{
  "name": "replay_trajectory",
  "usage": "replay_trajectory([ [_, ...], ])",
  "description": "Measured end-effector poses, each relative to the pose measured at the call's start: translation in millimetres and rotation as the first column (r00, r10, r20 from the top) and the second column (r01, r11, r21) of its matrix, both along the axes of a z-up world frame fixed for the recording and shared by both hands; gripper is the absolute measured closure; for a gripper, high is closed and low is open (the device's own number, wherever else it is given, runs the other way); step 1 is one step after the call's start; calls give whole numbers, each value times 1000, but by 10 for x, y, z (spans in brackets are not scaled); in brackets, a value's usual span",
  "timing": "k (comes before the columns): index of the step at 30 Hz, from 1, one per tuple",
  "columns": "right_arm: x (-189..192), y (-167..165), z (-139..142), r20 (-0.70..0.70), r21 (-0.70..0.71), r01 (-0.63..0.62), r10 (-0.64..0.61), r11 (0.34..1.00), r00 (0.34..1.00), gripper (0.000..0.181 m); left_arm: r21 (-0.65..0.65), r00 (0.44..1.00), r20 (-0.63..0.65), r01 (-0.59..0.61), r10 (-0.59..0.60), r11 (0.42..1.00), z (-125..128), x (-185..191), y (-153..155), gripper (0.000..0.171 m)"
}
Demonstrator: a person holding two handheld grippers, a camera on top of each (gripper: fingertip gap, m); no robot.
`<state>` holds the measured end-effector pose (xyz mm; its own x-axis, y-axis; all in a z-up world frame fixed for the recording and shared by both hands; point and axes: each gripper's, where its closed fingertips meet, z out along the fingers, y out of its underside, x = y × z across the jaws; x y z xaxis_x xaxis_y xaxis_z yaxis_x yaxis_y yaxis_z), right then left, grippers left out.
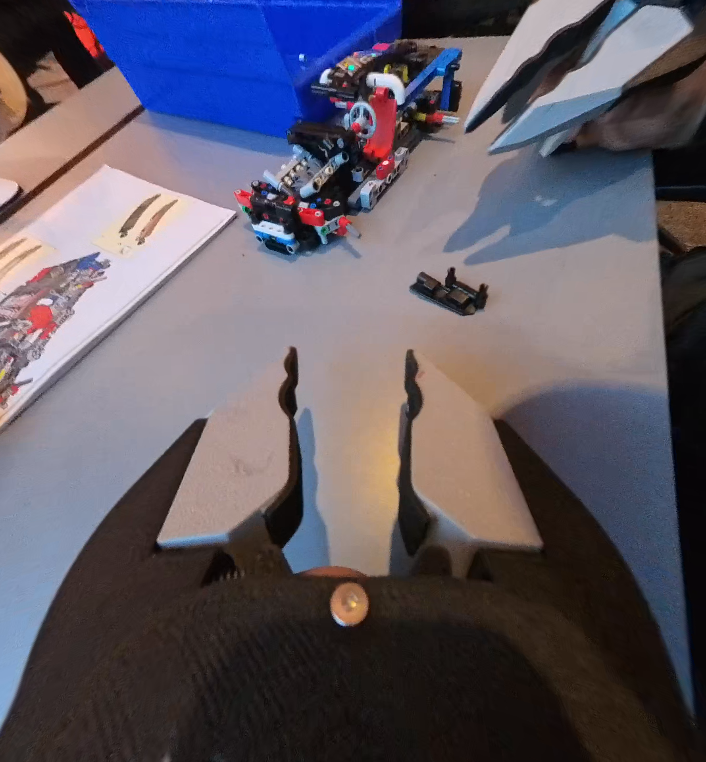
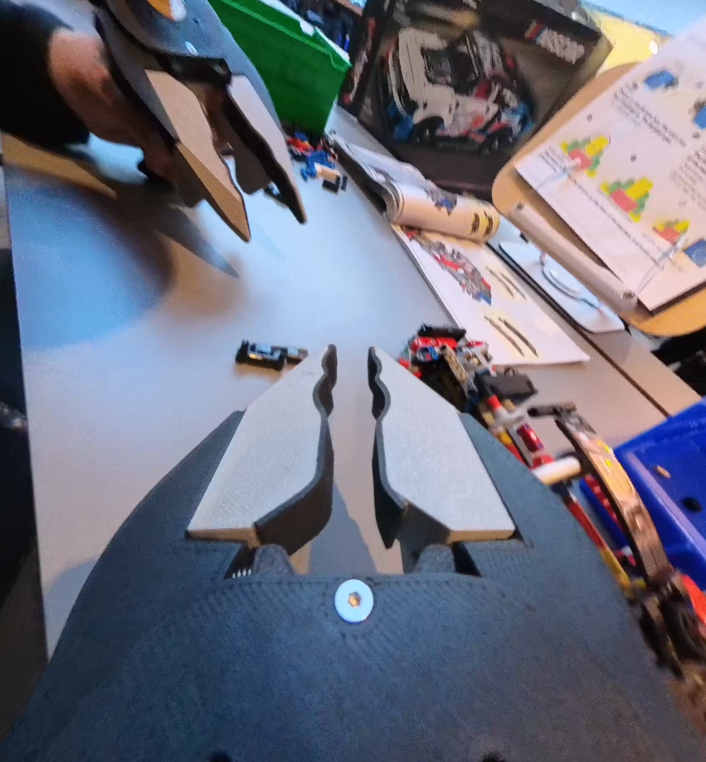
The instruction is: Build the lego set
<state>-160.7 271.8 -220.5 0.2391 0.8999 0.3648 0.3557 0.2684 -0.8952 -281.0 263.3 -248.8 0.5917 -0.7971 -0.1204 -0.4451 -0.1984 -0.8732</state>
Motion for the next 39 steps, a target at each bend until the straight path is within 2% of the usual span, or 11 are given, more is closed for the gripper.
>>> replay_trajectory([
  [3, -204, 19, 85, -51, -7, -21, 21, 1000, 998, 167, 119, 999, 25, 30, -33, 992, 135, -38, 92, 121],
  [5, -284, 109, 109, -71, -22, 9, -11, 1000, 997, 167, 138, 995, 56, 69, -78, 988, 189, -44, 94, 122],
  [10, -423, 361, 34, -46, -76, 70, -73, 995, 996, 166, 118, 956, 268, 86, -115, 989, 419, -135, 20, 128],
  [13, -496, 498, 14, -35, -86, 99, -102, 991, 994, 165, 149, 934, 343, 55, -104, 987, 534, -225, 14, 139],
  [19, -537, 548, 125, -85, -29, 105, -107, 994, 991, 165, 67, 880, 471, 33, -61, 997, 622, -305, 72, 139],
  [22, -501, 492, 252, -154, -8, 78, -79, 997, 985, 166, 47, 884, 466, 28, -47, 998, 601, -281, 71, 137],
  [28, -398, 466, 436, -288, -96, 8, -35, 995, 957, 171, 63, 908, 414, 38, -61, 997, 561, -168, 104, 139],
  [33, -397, 396, 492, -296, -57, -8, -9, 998, 955, 179, 77, 936, 348, 22, -48, 997, 496, -112, 132, 141],
  [39, -483, 354, 544, -298, -51, 1, -16, 999, 954, 181, 124, 949, 314, -20, -20, 992, 503, -159, 151, 143],
])
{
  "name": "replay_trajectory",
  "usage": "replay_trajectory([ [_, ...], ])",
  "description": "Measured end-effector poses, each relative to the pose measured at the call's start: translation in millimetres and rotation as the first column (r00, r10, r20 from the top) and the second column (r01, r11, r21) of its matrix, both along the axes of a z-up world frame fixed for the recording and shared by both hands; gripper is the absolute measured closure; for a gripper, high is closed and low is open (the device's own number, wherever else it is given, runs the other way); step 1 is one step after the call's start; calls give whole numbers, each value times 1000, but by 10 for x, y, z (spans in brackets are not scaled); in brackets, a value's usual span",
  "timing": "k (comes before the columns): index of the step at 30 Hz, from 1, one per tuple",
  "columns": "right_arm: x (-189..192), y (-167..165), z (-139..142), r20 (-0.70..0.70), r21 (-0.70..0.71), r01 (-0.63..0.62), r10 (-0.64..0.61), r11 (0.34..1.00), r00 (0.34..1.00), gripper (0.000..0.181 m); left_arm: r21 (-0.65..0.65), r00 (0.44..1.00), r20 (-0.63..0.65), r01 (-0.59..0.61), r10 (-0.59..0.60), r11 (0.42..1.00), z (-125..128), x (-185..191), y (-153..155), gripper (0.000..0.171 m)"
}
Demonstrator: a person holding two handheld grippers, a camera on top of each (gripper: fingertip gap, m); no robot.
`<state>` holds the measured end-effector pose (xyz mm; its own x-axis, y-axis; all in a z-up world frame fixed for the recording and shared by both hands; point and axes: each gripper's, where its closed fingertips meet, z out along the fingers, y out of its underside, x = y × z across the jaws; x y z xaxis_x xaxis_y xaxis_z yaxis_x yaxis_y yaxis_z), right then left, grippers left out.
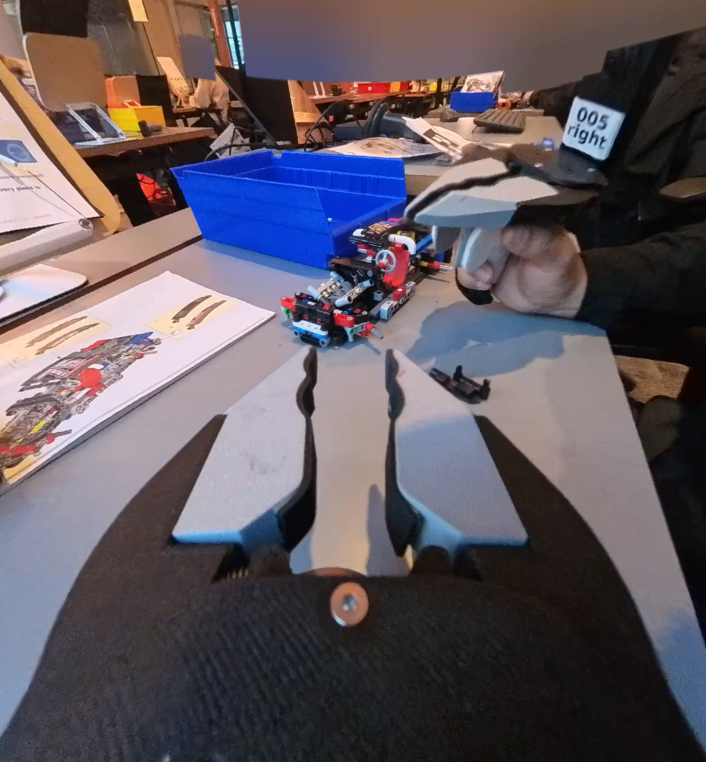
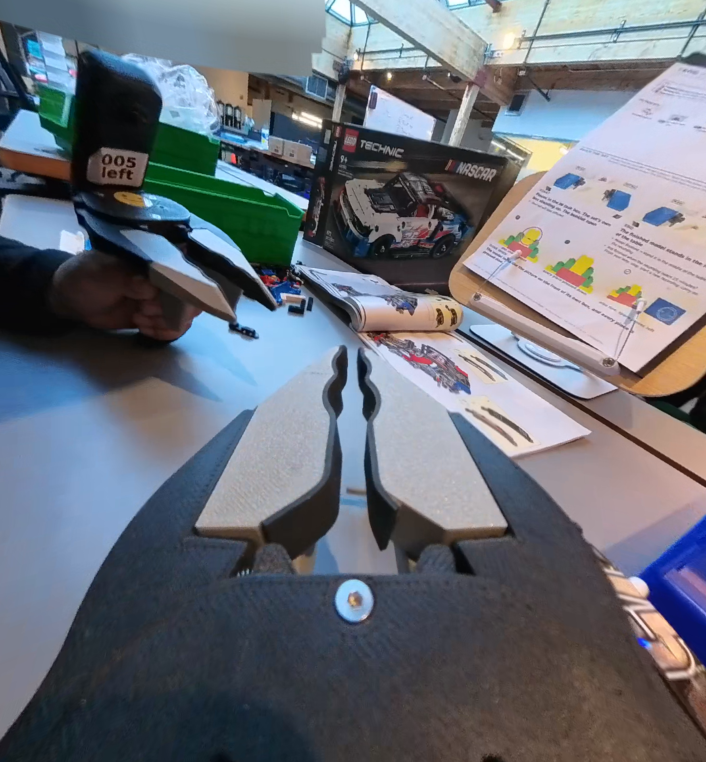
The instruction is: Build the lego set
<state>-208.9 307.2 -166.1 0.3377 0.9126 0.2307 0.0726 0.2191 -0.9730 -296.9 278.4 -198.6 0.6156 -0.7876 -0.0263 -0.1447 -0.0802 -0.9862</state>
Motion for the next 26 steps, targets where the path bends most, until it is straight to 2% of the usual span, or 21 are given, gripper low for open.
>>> replay_trajectory([
  [6, -477, -147, 369, -46, 11, -95, 96, 995, 994, 175, -1, 998, -38, -50, 50, 999, -24, -66, 36, 143],
  [8, -671, -122, 434, -34, 40, -124, 125, 991, 992, 174, 3, 997, -42, -57, 57, 998, -9, -86, 35, 144],
  [10, -859, -79, 445, -22, 61, -149, 151, 987, 988, 174, -8, 991, -66, -114, 114, 993, -38, -164, 94, 146],
  [15, -1213, -106, 374, -11, 64, -234, 235, 970, 972, 175, -43, 972, -144, -195, 187, 980, -188, -316, 195, 146],
  [18, -1283, -113, 190, 54, 97, -260, 256, 961, 965, 179, -119, 978, -93, -199, 189, 973, -211, -359, 234, 146],
  [21, -1327, -86, 21, 107, 51, -284, 277, 957, 955, 179, -162, 973, -51, -232, 227, 959, -204, -436, 296, 145],
  [26, -1260, -81, 9, 79, 16, -304, 302, 953, 950, 181, -186, 970, 21, -235, 243, 954, -151, -490, 324, 145],
])
